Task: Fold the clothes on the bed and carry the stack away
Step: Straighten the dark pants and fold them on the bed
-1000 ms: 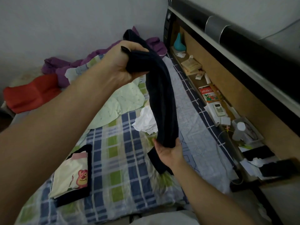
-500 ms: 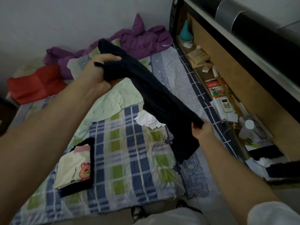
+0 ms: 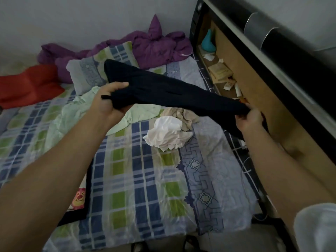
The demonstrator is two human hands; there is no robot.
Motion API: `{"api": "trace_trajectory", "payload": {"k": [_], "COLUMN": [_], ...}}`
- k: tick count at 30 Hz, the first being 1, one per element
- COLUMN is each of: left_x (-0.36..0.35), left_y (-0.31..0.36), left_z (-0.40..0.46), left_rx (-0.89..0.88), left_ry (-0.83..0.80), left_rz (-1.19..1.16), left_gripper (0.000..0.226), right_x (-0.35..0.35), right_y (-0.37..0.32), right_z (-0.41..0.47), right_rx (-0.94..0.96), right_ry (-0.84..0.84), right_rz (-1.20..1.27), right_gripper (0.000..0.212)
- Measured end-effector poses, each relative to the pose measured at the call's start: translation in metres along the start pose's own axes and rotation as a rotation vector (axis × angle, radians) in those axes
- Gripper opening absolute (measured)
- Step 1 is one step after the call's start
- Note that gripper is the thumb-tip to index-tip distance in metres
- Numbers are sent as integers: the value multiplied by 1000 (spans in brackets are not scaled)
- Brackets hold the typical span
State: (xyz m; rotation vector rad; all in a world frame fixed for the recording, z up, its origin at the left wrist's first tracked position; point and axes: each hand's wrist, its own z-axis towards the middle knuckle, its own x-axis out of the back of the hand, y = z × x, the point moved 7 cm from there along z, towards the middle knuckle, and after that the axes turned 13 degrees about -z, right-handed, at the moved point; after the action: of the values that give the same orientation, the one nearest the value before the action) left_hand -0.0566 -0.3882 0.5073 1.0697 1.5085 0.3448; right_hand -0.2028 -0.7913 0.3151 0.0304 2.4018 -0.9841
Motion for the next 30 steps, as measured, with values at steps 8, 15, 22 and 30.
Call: {"api": "trace_trajectory", "payload": {"k": [8, 15, 22, 30], "left_x": [157, 375, 574, 657], "left_y": [-43, -132, -212, -256], "left_z": [-7, -3, -42, -43], "left_rx": [42, 262, 545, 742], "left_ry": [124, 435, 666, 634], "left_rz": [97, 240, 313, 356], "left_gripper": [51, 45, 58, 50], "right_x": [42, 141, 204, 218], "right_y": [135, 353, 476, 547], "right_z": [5, 22, 10, -7], "right_rx": [-190, -543, -608, -616], "right_ry": [22, 97, 147, 151], "right_rz": [-144, -469, -681, -684], "right_gripper": [47, 34, 31, 40]}}
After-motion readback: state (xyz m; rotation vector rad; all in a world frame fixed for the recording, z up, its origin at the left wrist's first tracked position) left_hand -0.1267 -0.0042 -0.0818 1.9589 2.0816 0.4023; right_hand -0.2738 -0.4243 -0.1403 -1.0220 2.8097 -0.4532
